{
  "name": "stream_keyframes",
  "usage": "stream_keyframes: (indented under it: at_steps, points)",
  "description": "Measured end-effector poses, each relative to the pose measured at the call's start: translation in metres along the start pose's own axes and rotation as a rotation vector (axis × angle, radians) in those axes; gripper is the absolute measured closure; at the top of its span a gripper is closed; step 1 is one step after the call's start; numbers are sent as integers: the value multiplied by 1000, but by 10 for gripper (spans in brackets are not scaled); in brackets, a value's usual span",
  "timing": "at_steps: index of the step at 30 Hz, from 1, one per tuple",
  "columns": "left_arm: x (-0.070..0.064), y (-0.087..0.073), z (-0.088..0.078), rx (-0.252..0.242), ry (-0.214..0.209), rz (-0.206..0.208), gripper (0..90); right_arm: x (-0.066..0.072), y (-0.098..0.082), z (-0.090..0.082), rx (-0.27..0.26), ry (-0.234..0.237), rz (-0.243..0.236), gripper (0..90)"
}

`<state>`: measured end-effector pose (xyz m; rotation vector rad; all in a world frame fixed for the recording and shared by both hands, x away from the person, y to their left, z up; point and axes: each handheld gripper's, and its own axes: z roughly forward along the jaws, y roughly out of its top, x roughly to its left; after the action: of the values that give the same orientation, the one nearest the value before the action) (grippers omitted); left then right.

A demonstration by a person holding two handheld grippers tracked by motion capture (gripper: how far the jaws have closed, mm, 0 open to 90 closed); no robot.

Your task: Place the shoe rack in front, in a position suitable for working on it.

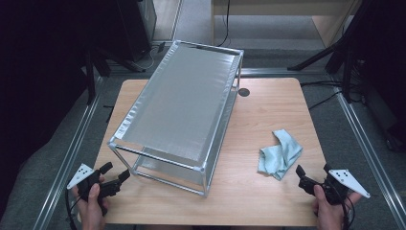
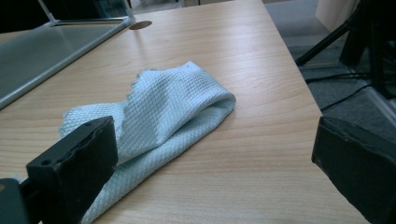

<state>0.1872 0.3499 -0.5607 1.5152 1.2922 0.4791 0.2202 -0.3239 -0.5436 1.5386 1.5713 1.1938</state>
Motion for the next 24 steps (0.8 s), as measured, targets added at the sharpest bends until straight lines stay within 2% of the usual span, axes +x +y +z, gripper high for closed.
stream_keyframes:
  at_steps: [3,6,9,12,13,14,17,19,24]
  points:
    - [2,2,-2,-27,-11,-4,81,3,0,-1,-8,-6,-15,6]
    - [2,3,-2,-36,-31,-6,81,10,2,-6,-12,28,-2,6]
    - [0,5,-4,-42,-47,14,81,21,7,-12,-41,61,-36,6]
    - [-3,6,-5,-57,-74,16,82,31,12,-16,-61,89,-30,6]
    - [-7,7,-7,-72,-73,38,85,34,13,-17,-66,97,-28,6]
    - [-10,7,-9,-94,-89,57,85,38,14,-19,-69,108,-26,6]
    - [-16,11,-12,-124,-111,87,85,47,15,-21,-66,124,-48,6]
    - [-22,13,-12,-127,-96,120,85,55,15,-22,-64,146,-59,6]
    - [-30,15,-8,-118,-96,134,85,76,15,-24,-64,197,-88,7]
